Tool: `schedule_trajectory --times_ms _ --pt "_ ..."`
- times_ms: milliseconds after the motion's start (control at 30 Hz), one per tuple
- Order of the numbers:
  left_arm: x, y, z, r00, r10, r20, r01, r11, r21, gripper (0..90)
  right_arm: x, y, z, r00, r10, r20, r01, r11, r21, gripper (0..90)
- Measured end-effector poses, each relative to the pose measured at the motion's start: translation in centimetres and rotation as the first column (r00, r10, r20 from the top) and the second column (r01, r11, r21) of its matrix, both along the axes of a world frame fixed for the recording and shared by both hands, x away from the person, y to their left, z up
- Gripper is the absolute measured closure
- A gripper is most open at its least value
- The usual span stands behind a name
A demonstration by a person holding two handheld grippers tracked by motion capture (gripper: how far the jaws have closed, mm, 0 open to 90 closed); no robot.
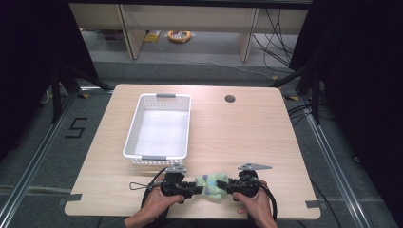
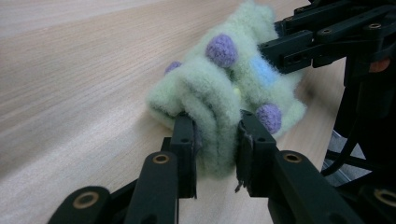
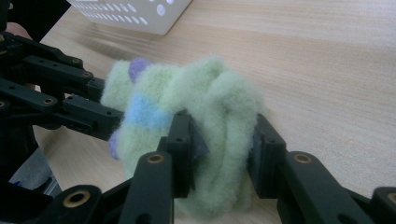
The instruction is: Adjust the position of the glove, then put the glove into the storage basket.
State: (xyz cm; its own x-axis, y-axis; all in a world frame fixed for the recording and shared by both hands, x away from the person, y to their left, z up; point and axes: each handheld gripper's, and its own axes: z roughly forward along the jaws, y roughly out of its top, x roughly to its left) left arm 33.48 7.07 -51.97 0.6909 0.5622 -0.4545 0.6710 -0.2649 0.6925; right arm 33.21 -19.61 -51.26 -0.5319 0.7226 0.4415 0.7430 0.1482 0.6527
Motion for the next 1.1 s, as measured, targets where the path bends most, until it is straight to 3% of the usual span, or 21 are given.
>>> schedule_trajectory --times_ms 233,267,333,400,500,533,700,833,867,900,933,967,1000,1100 --pt "-0.2 0.0 0.4 0.9997 -0.004 0.023 0.004 0.9998 0.018 73.4 0.0 0.0 0.5 0.9997 0.013 0.022 -0.013 1.000 -0.001 69.9" --pt "-0.2 0.0 0.4 0.9997 -0.012 0.022 0.012 0.9999 0.001 73.5 -0.1 0.1 0.6 0.9995 0.013 0.028 -0.013 1.000 0.000 70.3" --pt "-0.3 0.1 0.6 0.9996 -0.006 0.026 0.006 0.9999 0.010 73.6 -0.1 0.1 0.8 0.9992 0.018 0.036 -0.018 1.000 0.005 71.0" --pt "-0.3 0.1 0.7 0.9994 -0.020 0.029 0.020 0.9998 -0.006 73.7 -0.1 0.1 1.0 0.9989 0.013 0.045 -0.012 1.000 -0.016 71.5" --pt "-0.5 0.3 1.0 0.9994 -0.017 0.031 0.017 0.9998 0.003 73.7 -0.3 0.2 1.3 0.9989 0.015 0.045 -0.015 1.000 -0.001 72.1" --pt "-0.5 0.4 1.0 0.9993 -0.028 0.024 0.028 0.9994 -0.018 73.7 -0.3 0.2 1.4 0.9987 0.020 0.047 -0.020 1.000 0.002 72.3" --pt "-0.8 0.9 1.5 0.9986 -0.026 0.046 0.027 0.9992 -0.029 73.6 -0.8 0.5 2.2 0.9971 0.029 0.071 -0.030 0.999 0.019 72.5" --pt "-1.0 1.3 2.0 0.9983 -0.026 0.052 0.027 0.9994 -0.020 73.6 -1.2 0.9 3.0 0.9949 0.034 0.094 -0.036 0.999 0.018 72.6" --pt "-0.9 1.4 2.1 0.9979 -0.044 0.046 0.046 0.9984 -0.034 73.6 -1.4 1.1 3.2 0.9977 0.019 0.064 -0.021 0.999 0.031 72.6" --pt "-1.0 1.4 2.2 0.9978 -0.040 0.052 0.042 0.9985 -0.036 73.5 -1.2 1.0 3.2 0.9942 0.041 0.100 -0.042 0.999 0.012 72.5" --pt "-1.0 1.5 2.3 0.9973 -0.033 0.065 0.034 0.9993 -0.019 73.5 -1.3 1.2 3.3 0.9962 0.026 0.084 -0.028 0.999 0.025 72.6" --pt "-0.9 1.6 2.4 0.9968 -0.053 0.061 0.055 0.9981 -0.028 73.5 -1.3 1.3 3.4 0.9970 0.027 0.073 -0.029 0.999 0.031 72.6" --pt "-0.9 1.6 2.4 0.9969 -0.044 0.065 0.046 0.9985 -0.030 73.5 -1.1 1.3 3.3 0.9947 0.035 0.097 -0.038 0.999 0.024 72.6" --pt "-0.8 1.9 2.6 0.9977 -0.050 0.046 0.052 0.9977 -0.043 73.5 -1.1 1.4 3.7 0.9945 0.037 0.098 -0.040 0.999 0.023 72.6"
